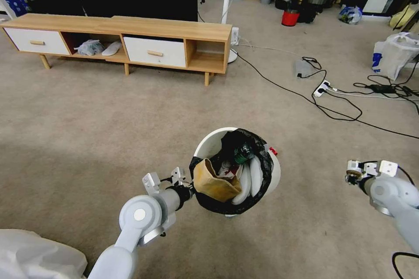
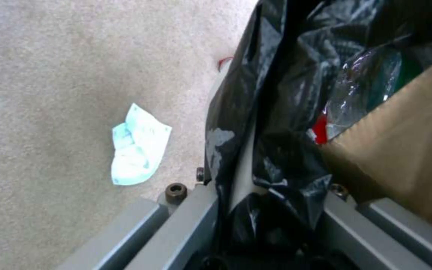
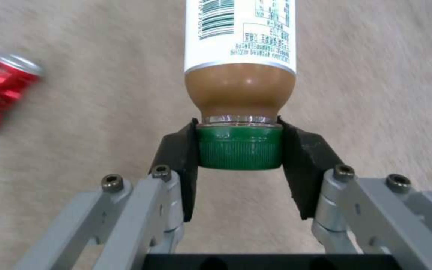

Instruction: Pick up the trash bin and place the garbage on the floor into it.

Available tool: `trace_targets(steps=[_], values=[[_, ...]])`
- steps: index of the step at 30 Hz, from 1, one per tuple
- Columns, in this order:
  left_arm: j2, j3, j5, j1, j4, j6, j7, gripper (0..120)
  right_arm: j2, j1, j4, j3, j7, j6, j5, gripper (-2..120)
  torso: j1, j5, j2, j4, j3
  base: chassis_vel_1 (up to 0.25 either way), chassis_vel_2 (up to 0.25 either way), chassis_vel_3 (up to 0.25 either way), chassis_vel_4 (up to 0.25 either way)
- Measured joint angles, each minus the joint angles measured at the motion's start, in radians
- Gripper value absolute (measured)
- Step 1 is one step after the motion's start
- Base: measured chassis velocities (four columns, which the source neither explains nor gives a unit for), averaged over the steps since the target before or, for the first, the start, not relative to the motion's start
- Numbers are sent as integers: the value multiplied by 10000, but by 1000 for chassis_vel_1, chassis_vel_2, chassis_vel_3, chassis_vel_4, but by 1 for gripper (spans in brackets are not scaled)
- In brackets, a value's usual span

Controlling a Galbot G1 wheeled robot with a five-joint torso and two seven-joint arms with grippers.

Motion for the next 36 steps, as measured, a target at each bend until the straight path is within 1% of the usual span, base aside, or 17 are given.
trace_targets(steps=[2,3,5,9,11,14,17,20,23,27,36], values=[[-7,-54,40,29,-7,1,0,0,-255,-57,707,60,131,1,270,35,0,-2,0,-2,0,0,0,0,0],[-7,-54,40,29,-7,1,0,0,-255,-57,707,60,131,1,270,35,0,-2,0,-2,0,0,0,0,0],[-23,-100,54,47,-20,0,0,0,-472,-73,1265,75,199,1,445,35,0,-1,0,-8,1,0,0,0,0],[-38,-128,78,65,-21,1,0,0,-692,-85,1816,102,216,1,489,35,0,-3,0,-6,1,0,0,0,0],[-77,-134,133,89,-13,1,0,0,-865,-93,2508,133,262,1,611,35,0,-3,0,-7,0,0,0,0,0],[-102,-134,158,90,6,0,0,0,-908,-84,2849,139,340,1,711,35,0,-3,0,-6,0,0,0,0,0],[-113,-136,171,86,14,0,0,0,-1041,-37,3605,150,501,-3,843,35,0,-3,0,-6,0,0,0,0,0],[-102,-140,171,87,15,1,0,0,-1072,-26,3738,150,526,-3,878,35,0,-3,0,-6,1,0,0,0,0],[-54,-158,170,81,21,1,0,0,-1177,57,4301,177,641,12,984,35,0,-3,0,-5,1,0,0,0,0],[-63,-150,170,62,74,0,0,0,-1243,78,4661,233,686,24,1091,35,0,-3,0,-6,0,0,0,0,0],[-64,-98,187,-32,245,6,18,0,-1509,128,5649,399,577,193,1076,35,0,-3,0,-6,0,0,0,0,0]])
